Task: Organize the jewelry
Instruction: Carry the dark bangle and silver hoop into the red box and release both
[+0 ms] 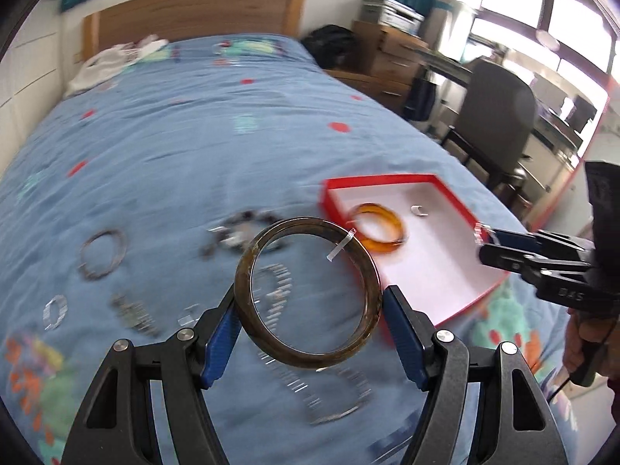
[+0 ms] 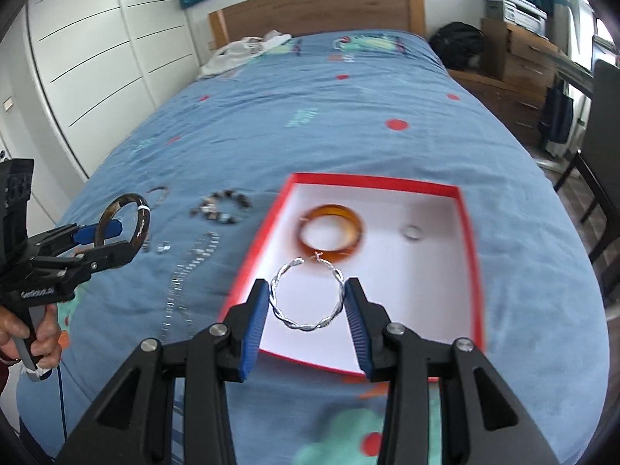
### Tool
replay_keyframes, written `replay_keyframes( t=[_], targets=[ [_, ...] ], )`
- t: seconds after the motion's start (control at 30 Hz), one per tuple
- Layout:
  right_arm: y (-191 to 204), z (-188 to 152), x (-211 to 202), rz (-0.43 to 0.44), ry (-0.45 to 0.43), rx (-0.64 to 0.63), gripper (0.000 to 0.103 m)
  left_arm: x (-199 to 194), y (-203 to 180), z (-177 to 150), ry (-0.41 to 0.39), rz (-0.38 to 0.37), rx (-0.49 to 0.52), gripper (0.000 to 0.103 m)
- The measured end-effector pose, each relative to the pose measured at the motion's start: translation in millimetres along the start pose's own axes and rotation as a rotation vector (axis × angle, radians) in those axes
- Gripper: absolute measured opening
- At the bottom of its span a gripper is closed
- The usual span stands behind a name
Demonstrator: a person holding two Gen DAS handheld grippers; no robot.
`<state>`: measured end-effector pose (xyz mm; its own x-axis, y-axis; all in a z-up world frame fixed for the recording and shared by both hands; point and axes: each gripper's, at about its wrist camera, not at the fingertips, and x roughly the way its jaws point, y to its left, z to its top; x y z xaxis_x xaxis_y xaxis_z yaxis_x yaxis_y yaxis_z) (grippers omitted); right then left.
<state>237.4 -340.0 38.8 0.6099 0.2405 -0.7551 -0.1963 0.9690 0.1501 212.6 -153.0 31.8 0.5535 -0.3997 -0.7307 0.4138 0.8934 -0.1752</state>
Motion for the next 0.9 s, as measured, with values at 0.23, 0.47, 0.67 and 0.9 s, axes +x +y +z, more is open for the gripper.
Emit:
replay_keyframes(
  t=[0.23, 0.47, 0.67, 0.9],
  targets=[
    [-44.2, 22.3, 25.1, 0.006, 0.04, -0.039, 0.038, 57.4, -49.4, 40.0, 0.038, -0.052, 0.072, 0.07],
    [-75.2, 56.8, 74.9, 0.03, 0.104, -0.145, 0.038, 121.1, -62.4, 70.1, 0.103, -0.028, 0.121, 0.07],
    [-88.5, 71.6, 112.6, 0.049, 0.175, -0.219, 0.038, 159.3, -62.2, 78.7, 0.177, -0.045, 0.14, 0.07],
    [-92.7, 72.0, 136.4, 0.054, 0.226, -0.285, 0.038, 172.0, -64.0, 75.5, 0.195, -0.053, 0.162, 0.07]
  ],
)
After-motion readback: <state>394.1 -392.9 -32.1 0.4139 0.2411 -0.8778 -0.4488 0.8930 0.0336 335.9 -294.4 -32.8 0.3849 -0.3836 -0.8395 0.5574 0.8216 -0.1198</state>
